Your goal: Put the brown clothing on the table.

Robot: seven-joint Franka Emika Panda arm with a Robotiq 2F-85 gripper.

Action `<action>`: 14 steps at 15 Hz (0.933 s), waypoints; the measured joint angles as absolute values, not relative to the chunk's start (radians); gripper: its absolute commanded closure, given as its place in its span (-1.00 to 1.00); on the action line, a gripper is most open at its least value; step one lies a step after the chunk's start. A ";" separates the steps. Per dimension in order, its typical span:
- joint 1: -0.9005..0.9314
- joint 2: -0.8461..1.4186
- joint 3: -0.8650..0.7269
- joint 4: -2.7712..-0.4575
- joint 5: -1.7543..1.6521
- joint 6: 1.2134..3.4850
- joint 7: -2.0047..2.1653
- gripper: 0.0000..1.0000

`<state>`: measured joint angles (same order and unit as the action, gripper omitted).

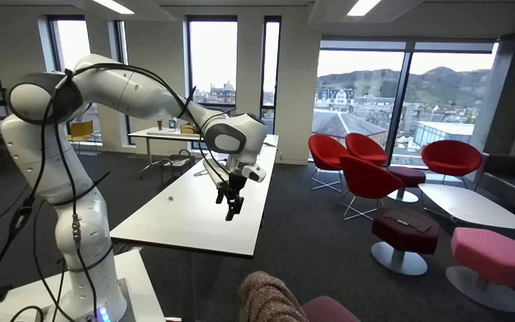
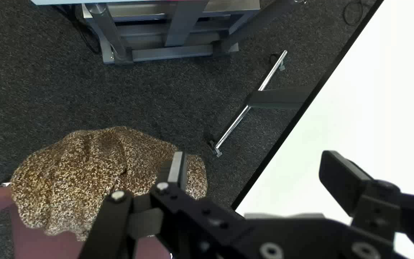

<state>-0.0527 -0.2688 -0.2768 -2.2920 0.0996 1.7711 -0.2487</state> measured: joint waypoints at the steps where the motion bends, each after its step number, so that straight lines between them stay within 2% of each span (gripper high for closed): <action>1: -0.053 -0.269 -0.277 -2.292 0.100 1.771 -0.249 -1.00; 10: -0.057 -0.269 -0.270 -2.292 0.100 1.774 -0.248 -1.00; 14: -0.066 -0.234 -0.263 -2.318 0.105 1.897 -0.210 -1.00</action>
<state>-0.0663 -0.2338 -0.2626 -2.3176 0.1047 1.8965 -0.2101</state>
